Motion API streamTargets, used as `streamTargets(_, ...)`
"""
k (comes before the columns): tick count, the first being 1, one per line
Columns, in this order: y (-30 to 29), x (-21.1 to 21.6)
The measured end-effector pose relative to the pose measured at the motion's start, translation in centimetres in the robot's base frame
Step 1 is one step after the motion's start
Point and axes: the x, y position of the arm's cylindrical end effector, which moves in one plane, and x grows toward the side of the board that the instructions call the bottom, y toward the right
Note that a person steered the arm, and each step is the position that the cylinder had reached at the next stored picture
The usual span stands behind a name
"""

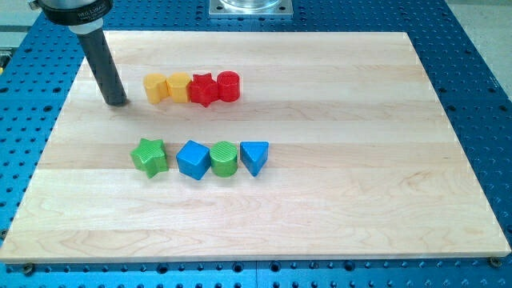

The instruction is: Separate the yellow blocks from each other

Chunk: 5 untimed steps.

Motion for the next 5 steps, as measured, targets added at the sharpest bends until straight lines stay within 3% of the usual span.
streamTargets(4,0.4,-0.1)
streamTargets(5,0.4,-3.6)
